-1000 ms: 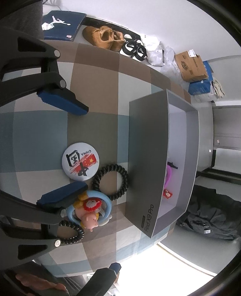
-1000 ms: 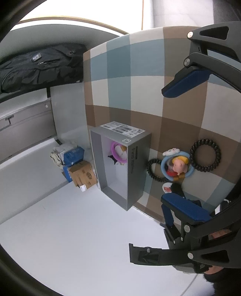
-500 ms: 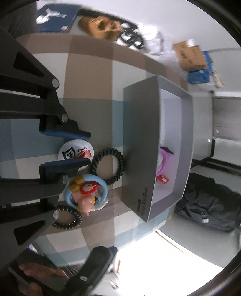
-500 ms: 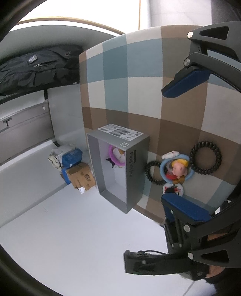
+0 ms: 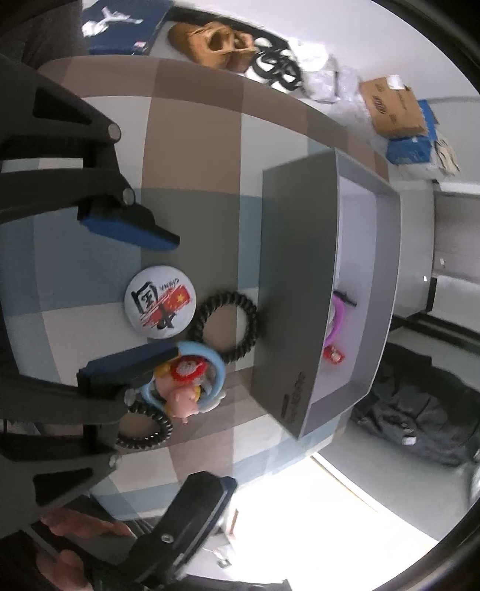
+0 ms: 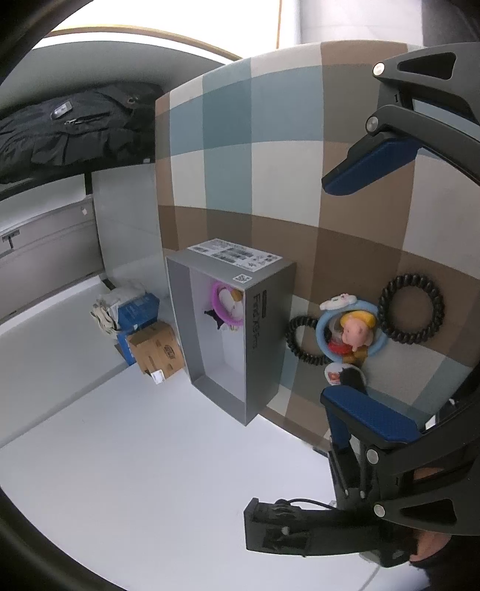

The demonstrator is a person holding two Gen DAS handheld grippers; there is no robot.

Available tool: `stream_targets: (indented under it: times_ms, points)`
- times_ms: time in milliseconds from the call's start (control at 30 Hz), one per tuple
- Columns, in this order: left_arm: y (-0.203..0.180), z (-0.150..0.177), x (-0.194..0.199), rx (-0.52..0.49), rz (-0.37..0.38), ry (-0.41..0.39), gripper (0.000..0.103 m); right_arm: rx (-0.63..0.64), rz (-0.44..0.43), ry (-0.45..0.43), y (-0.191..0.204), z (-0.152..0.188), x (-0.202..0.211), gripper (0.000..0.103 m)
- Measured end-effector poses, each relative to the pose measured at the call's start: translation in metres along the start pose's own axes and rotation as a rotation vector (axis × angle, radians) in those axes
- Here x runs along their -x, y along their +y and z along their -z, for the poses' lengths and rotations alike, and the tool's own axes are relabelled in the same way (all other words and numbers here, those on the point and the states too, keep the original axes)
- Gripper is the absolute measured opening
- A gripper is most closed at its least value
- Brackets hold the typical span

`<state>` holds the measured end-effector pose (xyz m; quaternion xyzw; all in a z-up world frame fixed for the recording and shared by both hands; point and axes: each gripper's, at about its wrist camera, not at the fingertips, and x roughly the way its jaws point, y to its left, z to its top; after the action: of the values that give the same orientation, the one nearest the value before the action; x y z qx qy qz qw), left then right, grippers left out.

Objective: Organize jewelry
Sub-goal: 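Lower the left gripper onto the white round badge and close on it, then grasp the blue ring toy with the right gripper while the left gripper holds the badge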

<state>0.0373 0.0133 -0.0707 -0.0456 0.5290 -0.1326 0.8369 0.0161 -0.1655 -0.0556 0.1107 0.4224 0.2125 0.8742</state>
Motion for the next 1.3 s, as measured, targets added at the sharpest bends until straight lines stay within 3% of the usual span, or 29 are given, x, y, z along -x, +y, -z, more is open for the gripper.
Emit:
stream_targets:
  times_ms: [233,333,433,800,1133,1300]
  points:
    - [-0.023,0.007,-0.008,-0.147,-0.133,-0.018,0.047,-0.024,-0.008,-0.011,-0.006,-0.003,0.004,0.103]
    - [-0.027,0.008,-0.007,-0.198,-0.128,-0.023,0.038,-0.037,-0.013,-0.013,-0.008,-0.004,0.005,0.103]
    - [-0.025,0.008,-0.006,-0.207,-0.127,-0.015,0.038,-0.035,-0.015,-0.004,-0.009,-0.003,0.005,0.103]
    - [0.007,-0.003,0.002,0.004,0.042,0.008,0.037,0.018,-0.026,0.073,0.003,0.004,-0.010,0.103]
    - [0.038,-0.012,0.025,0.196,0.185,-0.079,0.037,0.132,0.013,0.162,0.024,0.011,-0.035,0.102]
    - [0.042,-0.021,0.024,0.221,0.206,-0.100,0.037,0.226,0.057,0.167,0.041,0.016,-0.045,0.087]
